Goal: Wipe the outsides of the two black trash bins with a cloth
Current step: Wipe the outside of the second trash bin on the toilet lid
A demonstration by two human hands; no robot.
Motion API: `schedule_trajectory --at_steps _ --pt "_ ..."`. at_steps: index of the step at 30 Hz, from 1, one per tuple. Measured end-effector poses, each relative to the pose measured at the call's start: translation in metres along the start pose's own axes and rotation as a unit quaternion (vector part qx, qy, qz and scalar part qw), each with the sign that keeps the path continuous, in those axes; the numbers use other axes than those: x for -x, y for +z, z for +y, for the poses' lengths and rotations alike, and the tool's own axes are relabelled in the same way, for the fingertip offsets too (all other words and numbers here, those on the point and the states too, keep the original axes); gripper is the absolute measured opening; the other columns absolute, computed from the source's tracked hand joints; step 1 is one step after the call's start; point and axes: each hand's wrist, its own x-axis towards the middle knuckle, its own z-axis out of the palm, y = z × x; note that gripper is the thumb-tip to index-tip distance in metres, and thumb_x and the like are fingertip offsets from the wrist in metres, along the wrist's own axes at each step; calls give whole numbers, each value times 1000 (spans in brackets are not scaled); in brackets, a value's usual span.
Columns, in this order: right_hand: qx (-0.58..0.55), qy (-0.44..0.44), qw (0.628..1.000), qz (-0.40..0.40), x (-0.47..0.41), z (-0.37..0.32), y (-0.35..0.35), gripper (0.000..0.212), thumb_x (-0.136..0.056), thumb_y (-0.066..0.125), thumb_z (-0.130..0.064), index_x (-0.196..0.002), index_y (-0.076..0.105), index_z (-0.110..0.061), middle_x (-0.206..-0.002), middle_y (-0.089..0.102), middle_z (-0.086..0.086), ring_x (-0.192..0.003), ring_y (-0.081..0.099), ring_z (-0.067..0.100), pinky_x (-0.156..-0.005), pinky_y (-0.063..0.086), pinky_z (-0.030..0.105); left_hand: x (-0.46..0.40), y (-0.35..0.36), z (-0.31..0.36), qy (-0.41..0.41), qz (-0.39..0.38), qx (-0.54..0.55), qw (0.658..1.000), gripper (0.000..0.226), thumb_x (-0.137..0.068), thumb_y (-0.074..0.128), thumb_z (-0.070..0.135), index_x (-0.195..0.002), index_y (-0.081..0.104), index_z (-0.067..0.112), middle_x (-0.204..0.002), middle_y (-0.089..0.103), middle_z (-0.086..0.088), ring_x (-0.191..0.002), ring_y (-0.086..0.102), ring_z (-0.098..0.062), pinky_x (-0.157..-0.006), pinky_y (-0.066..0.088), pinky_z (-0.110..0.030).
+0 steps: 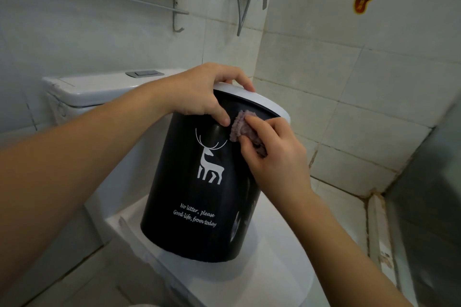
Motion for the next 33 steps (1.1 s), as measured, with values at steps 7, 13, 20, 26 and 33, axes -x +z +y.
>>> schedule_trajectory --at_steps 7,13,20,26,33 --pt "-4 101 995 -3 -1 20 -6 29 -89 65 -30 -117 64 -20 -101 64 -1 -80 54 11 -69 33 19 0 1 -1 -6 12 16 1000 65 -65 86 3 -102 64 51 -103 65 1 -92 66 -17 -76 56 -30" --pt "-17 82 996 11 7 9 2 33 -91 61 -35 -117 68 -16 -104 65 0 -90 60 14 -74 40 20 3 1 -5 -6 30 46 998 67 -62 86 -4 -103 68 46 -103 68 -3 -92 68 -20 -78 59 -33" --pt "-82 106 991 8 15 4 -4 39 -95 51 -41 -121 72 -21 -106 63 -2 -91 56 6 -77 38 6 5 -1 -6 -7 28 54 998 67 -62 85 -4 -102 68 46 -102 69 0 -92 69 -19 -75 58 -30" --pt "-63 104 993 -7 14 5 -1 36 -88 56 -43 -114 67 -21 -103 62 -4 -89 54 8 -69 36 10 5 2 -1 -6 23 47 999 65 -62 86 -2 -102 68 46 -102 68 -2 -90 68 -18 -73 57 -28" --pt "-15 65 998 -9 21 3 2 30 -89 54 -44 -114 49 -27 -99 55 1 -79 51 13 -61 31 14 5 4 -1 -5 25 39 999 66 -61 87 -1 -103 67 47 -105 67 -3 -93 67 -19 -79 58 -32"
